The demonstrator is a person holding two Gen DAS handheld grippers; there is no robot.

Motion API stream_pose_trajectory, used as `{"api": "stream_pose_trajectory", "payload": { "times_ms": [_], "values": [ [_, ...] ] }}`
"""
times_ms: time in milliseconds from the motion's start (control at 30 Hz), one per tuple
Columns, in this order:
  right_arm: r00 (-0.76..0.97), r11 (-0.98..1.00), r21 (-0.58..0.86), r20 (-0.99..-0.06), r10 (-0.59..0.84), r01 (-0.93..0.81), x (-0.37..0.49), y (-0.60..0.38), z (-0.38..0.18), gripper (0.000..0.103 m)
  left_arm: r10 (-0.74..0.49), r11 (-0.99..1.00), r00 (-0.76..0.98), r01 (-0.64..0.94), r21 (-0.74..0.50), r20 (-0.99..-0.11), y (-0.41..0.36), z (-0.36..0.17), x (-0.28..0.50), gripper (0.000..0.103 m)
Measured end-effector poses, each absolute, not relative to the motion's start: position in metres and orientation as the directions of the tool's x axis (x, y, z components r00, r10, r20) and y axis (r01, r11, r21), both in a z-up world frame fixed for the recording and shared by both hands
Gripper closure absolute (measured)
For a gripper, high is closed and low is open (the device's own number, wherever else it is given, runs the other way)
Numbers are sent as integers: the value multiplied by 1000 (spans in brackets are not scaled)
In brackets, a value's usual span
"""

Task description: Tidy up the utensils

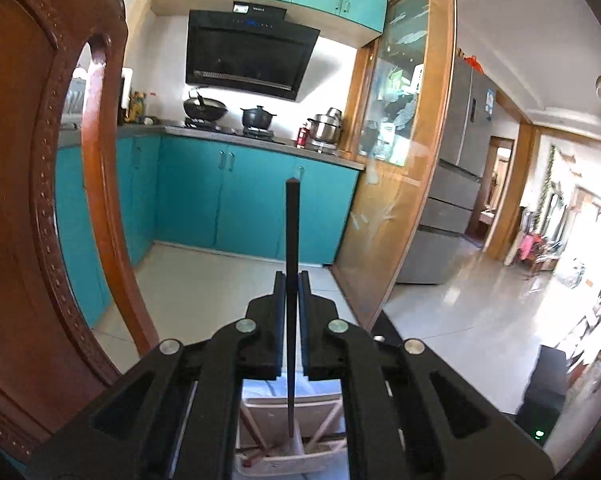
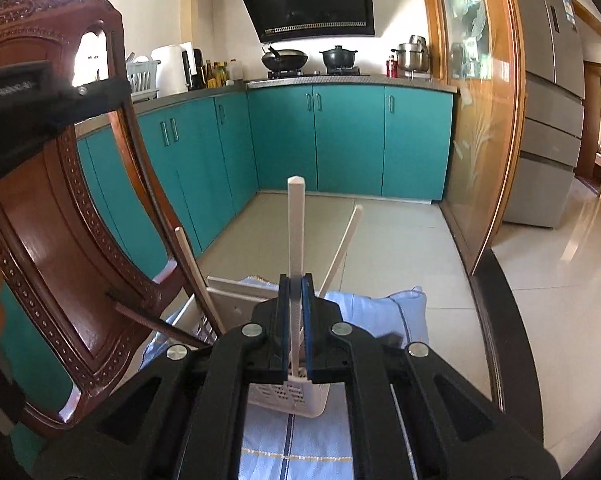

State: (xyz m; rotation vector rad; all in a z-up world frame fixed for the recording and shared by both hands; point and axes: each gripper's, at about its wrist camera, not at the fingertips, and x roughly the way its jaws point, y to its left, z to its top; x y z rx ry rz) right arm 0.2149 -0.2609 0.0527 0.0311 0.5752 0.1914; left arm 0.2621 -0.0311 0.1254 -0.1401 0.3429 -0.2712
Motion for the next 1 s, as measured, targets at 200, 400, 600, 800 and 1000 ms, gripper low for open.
{"api": "stream_pose_trajectory", "payload": {
  "times_ms": [200,400,600,800,1000],
  "values": [
    [831,979,103,-519,202,-174,203,-262,56,96,-257,965,884,213,-152,-390,-41,87,271,96],
    [866,980,109,-458,200,-169,176,-268,70,63,-238,971,875,200,-133,-422,-41,73,260,94],
    [910,977,127,-358,208,-174,128,-278,84,34,-213,977,882,184,-109,-420,-36,66,229,65],
    [939,983,80,-291,182,-165,89,-284,78,3,-187,982,892,169,-79,-412,-28,61,192,28],
    [944,986,64,-288,164,-152,62,-292,61,3,-162,987,903,146,-71,-397,-11,52,148,5]
  ]
}}
